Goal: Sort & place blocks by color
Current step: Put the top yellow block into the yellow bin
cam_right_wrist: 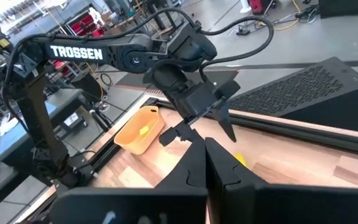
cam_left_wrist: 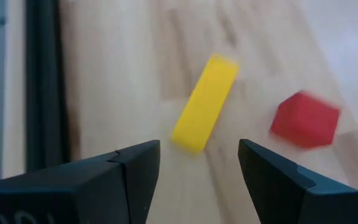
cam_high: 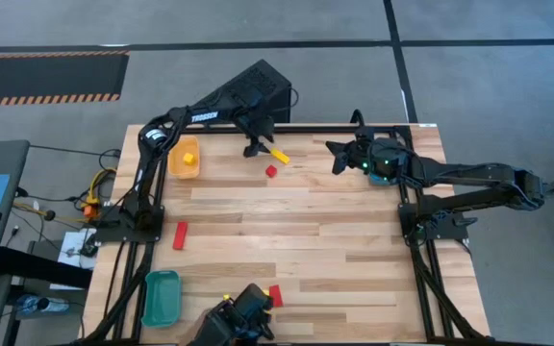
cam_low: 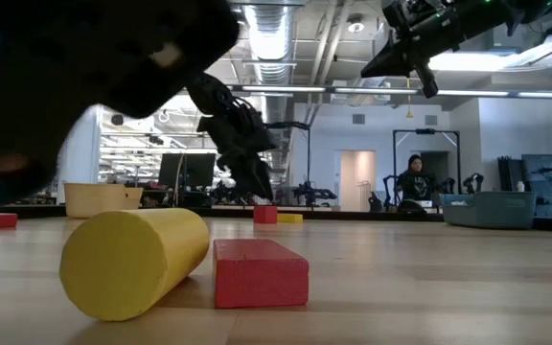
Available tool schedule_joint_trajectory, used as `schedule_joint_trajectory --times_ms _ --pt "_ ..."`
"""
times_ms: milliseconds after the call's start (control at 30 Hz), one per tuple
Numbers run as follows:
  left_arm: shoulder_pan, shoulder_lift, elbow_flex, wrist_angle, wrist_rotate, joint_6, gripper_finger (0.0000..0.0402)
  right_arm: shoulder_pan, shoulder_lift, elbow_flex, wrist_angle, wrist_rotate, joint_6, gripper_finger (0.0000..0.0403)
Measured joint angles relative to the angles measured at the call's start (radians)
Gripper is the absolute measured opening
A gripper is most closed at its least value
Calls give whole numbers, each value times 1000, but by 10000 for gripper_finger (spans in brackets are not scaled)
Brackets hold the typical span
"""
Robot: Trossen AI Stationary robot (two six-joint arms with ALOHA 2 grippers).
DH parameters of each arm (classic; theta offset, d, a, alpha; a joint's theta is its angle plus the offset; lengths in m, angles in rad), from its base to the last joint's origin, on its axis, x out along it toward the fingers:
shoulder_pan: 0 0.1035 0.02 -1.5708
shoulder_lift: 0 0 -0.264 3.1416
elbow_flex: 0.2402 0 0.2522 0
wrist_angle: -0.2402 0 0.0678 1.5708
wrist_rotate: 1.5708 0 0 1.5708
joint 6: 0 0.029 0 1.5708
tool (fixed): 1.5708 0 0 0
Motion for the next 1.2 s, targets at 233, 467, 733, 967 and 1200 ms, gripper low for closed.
schedule_joint_trajectory --times_ms 233,467,733,967,1200 --pt "-56 0 0 63 -66 109 206 22 0 0 -15 -1 3 5" --pt "-63 21 0 104 -138 142 206 60 0 0 -18 -2 27 5" --pt "-80 77 6 64 -128 170 206 87 0 0 -45 -2 57 5" --pt "-82 78 8 62 -118 175 206 87 0 0 -47 -2 79 5" --pt "-82 78 8 60 -113 174 177 86 0 0 -49 -2 79 5"
